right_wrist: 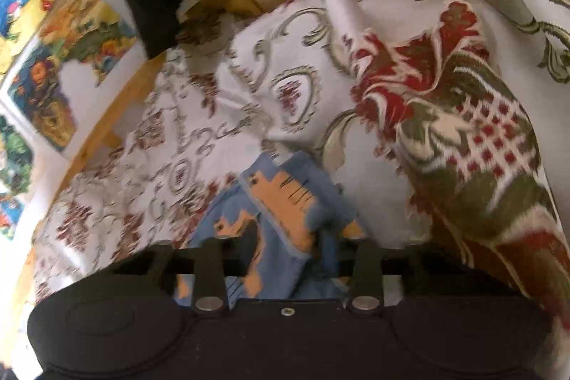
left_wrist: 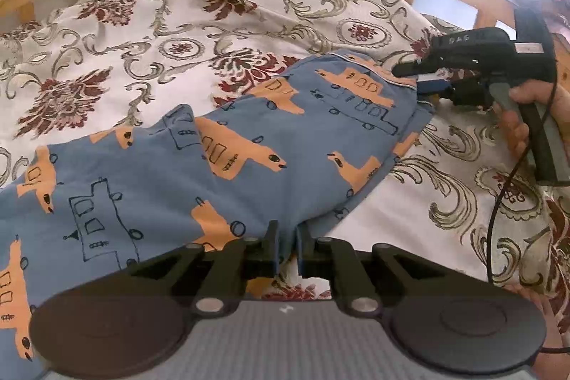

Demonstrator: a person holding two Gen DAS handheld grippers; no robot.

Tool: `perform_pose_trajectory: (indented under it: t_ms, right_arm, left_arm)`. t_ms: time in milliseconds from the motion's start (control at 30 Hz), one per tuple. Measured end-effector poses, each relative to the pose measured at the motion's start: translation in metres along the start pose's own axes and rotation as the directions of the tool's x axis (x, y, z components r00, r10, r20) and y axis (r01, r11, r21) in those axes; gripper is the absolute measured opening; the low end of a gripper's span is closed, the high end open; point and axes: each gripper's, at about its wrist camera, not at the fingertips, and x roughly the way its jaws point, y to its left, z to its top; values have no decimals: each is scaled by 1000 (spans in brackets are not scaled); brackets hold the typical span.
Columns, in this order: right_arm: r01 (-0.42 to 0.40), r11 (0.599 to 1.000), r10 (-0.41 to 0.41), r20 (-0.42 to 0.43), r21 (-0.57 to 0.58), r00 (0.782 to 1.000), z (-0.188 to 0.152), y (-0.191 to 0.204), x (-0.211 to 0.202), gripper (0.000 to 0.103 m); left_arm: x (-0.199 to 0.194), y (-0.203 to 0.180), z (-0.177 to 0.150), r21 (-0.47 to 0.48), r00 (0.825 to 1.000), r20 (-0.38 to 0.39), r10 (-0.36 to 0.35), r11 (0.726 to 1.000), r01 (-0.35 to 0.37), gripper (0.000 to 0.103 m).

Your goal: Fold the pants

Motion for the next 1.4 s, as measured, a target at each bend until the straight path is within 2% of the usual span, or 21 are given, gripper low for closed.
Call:
perform_pose_trajectory:
  t_ms: [33,133,233,333,400,467,633,700,733,767,800,867,900,933,1000,1067,1133,1233,1300,1367,1400]
  right_arm:
    - [17,1000,-17,14,-10,1000,1,2,0,5]
    - [60,985,-38,137,-163,990,-3,21,-21,5]
    - [145,932,-72,225,-332,972,-19,38,-44,5]
    - [200,915,-144,180,-351,973,-32,28,-38,5]
    - [213,935,-179,142,-284,974,-35,14,-33,5]
    - [208,943,-175,144,-259,974,-35,9,-34,5]
    - [222,913,-182,144,-342,973,-37,14,-29,10]
    - [220,909,-177,149,-354,973,-39,13,-31,13]
    - [225,898,-179,153,-379,972,-41,14,-32,15]
    - [236,884,-186,161,-404,969,-42,18,-34,24]
    - [264,861,-204,181,-434,962,-44,23,-35,42]
    - [287,819,-194,231,-496,953,-48,30,-44,63]
    - [293,791,-177,256,-537,950,-50,36,-47,70]
    - [300,752,-162,277,-587,947,-53,43,-49,73]
    - [276,673,-104,281,-687,954,-59,59,-45,81]
    - [199,642,-41,226,-741,973,-63,73,-35,85]
    - [88,635,11,123,-767,992,-68,87,-20,89]
    - [-40,584,65,-3,-810,998,-87,109,0,94]
    - [-89,493,50,-73,-865,996,-109,124,14,99]
    - [-70,393,-36,-91,-917,995,-130,129,24,99]
    - [-55,362,-65,-84,-930,994,-137,127,24,99]
  left_arm:
    - [0,0,0,-3,1000,2,2,1000,-2,9]
    - [-3,-3,0,9,1000,20,11,1000,-11,8]
    - [-5,-5,2,23,1000,28,7,1000,-7,8]
    - [0,-3,2,12,1000,10,1,1000,-1,8]
    - [0,-1,0,1,1000,4,-11,1000,11,8]
    - [-2,-1,0,12,1000,7,-16,1000,16,8]
    - [-1,0,0,25,999,-3,-35,999,35,11]
    - [-2,4,0,-10,998,-1,-61,998,61,24]
    - [-4,5,1,-22,997,4,-74,997,74,41]
    - [-8,6,3,-29,996,15,-85,996,86,56]
    - [-14,7,5,-28,996,31,-86,996,87,60]
    - [-30,11,10,-23,996,55,-72,997,73,66]
    - [-38,15,12,-23,996,59,-61,998,63,74]
    - [-44,20,14,-25,997,62,-42,999,44,81]
    - [-55,37,16,-40,997,71,32,999,-29,85]
    - [-57,58,14,-89,992,43,122,989,-118,86]
    - [-51,81,6,-163,979,-31,200,966,-202,86]
    - [-41,109,-14,-272,954,-125,273,915,-297,86]
    - [-36,118,-26,-289,929,-188,318,886,-362,86]
    - [-41,118,-30,-250,909,-207,362,879,-407,88]
    - [-43,116,-30,-221,895,-227,384,875,-432,91]
